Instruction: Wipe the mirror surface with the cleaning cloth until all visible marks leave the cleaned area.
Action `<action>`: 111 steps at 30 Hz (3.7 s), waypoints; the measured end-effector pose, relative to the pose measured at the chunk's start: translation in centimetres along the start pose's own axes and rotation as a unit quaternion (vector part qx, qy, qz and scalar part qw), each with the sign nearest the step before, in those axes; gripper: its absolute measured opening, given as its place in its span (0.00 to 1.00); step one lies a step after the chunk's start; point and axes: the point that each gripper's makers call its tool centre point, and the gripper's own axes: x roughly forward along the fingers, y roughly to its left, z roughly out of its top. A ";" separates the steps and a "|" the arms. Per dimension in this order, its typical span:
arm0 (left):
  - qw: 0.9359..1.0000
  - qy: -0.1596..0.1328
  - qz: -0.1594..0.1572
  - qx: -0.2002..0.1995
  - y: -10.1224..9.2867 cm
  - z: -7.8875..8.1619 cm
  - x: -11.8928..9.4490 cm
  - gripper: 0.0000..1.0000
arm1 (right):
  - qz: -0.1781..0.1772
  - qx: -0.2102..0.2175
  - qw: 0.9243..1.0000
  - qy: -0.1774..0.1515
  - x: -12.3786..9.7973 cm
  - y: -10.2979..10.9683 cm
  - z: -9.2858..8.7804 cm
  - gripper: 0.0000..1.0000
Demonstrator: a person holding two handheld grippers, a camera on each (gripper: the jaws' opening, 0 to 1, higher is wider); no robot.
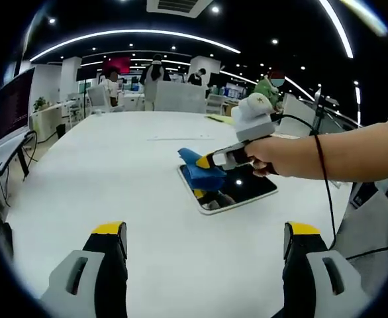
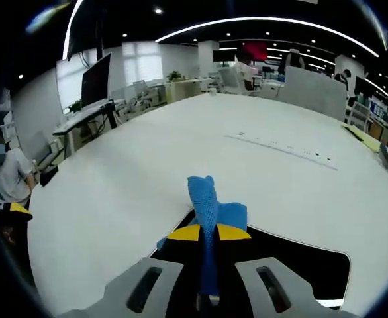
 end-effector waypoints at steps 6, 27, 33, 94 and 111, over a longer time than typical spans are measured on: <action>1.000 0.002 0.002 -0.006 0.3 -0.2 -0.1 0.99 | -0.002 0.030 1.000 0.000 1.3 0.8 -0.1 0.03; 1.000 0.007 0.011 -0.009 0.8 -0.2 -0.1 0.99 | -0.005 0.030 0.999 -0.014 2.0 0.8 0.0 0.03; 1.000 0.009 0.011 -0.005 0.7 -0.2 -0.1 0.99 | -0.001 0.030 0.999 -0.017 2.1 0.6 0.0 0.03; 1.000 0.022 -0.007 0.019 -0.9 0.8 1.5 0.99 | -0.029 0.098 0.994 -0.041 -2.4 -7.5 -2.7 0.02; 0.999 0.025 -0.010 0.018 -1.2 0.5 1.7 0.99 | -0.032 0.098 0.994 -0.045 -2.0 -7.8 -2.6 0.03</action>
